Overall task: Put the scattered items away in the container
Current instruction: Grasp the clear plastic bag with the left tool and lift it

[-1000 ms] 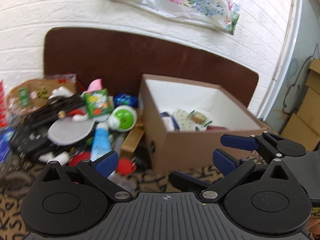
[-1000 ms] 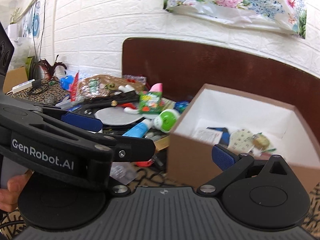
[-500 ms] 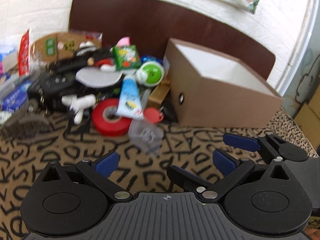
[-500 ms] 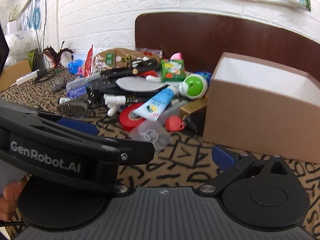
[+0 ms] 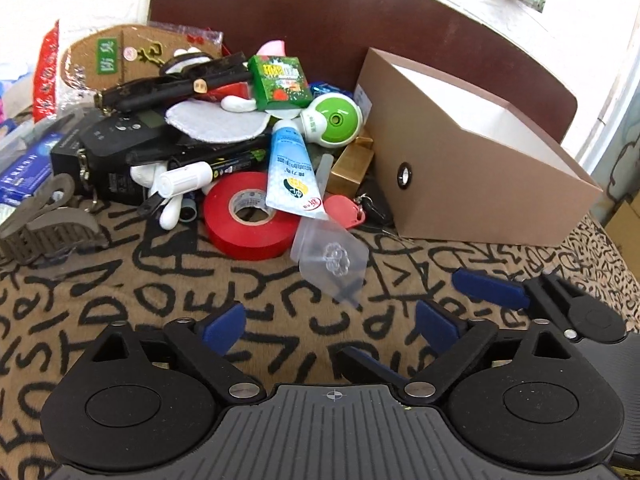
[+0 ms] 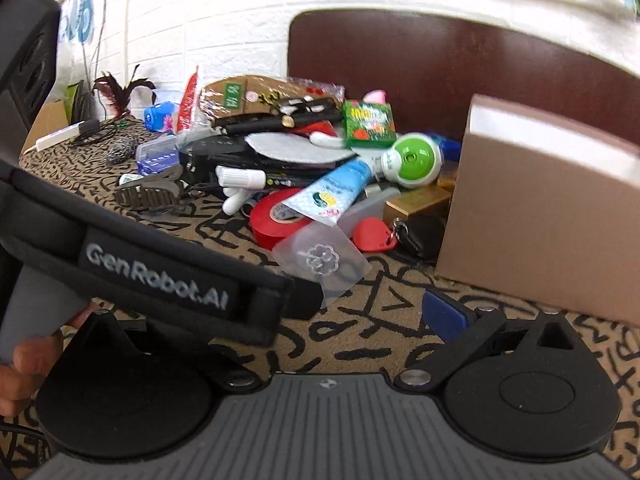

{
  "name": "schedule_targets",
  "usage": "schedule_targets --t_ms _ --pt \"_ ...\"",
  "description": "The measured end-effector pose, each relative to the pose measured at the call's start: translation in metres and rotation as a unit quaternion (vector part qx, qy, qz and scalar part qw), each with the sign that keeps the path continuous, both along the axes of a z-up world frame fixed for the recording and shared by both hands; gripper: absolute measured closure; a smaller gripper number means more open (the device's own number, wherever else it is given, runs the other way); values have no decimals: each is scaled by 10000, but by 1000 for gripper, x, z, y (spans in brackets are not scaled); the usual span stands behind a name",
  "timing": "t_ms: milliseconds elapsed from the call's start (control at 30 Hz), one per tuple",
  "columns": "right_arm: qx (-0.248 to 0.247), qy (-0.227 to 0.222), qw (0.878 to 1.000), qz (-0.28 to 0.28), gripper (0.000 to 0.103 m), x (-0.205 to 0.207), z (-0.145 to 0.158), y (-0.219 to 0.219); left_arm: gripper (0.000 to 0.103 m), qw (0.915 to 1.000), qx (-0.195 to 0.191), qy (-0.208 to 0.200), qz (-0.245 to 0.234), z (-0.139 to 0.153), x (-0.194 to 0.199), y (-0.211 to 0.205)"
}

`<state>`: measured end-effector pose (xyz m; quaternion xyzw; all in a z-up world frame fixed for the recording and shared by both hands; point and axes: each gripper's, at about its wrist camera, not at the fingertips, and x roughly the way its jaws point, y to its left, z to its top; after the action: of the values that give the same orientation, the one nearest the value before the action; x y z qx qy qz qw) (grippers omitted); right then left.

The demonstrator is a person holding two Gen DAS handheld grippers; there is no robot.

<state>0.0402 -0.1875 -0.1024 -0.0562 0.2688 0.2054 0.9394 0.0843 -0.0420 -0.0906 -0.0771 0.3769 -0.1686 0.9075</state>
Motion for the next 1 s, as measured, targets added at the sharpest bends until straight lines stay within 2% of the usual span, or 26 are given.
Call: schedule_targets --t_ms 100,167,433,500,667,733,800,833,933,1000 --pt "102 236 9997 16 9 12 -6 -3 22 9996 -106 232 -94 -6 15 1" --pt "138 331 9993 43 13 17 -9 -4 25 9992 -183 335 -79 -10 23 3" --pt "90 414 9989 223 21 37 -12 2 27 9987 -361 359 9 -10 44 4" --pt "65 409 9988 257 22 42 -12 5 35 9984 -392 407 -37 -11 47 3" --pt "88 438 9985 307 22 56 -13 7 48 9984 -339 437 -72 -13 52 2" --pt "154 439 9981 393 28 60 -13 7 53 9984 -333 461 -73 -14 54 3" --pt "150 446 9979 452 32 60 -14 9 70 9984 -312 460 -44 -14 56 4" --pt "159 437 9970 621 35 60 -14 10 73 9986 -270 449 -42 -14 56 4" --pt "129 392 9964 736 44 56 -13 12 76 9988 -215 425 -83 -14 55 5" --pt "51 349 9963 780 46 54 -12 14 76 9988 -211 423 -88 -14 54 6"
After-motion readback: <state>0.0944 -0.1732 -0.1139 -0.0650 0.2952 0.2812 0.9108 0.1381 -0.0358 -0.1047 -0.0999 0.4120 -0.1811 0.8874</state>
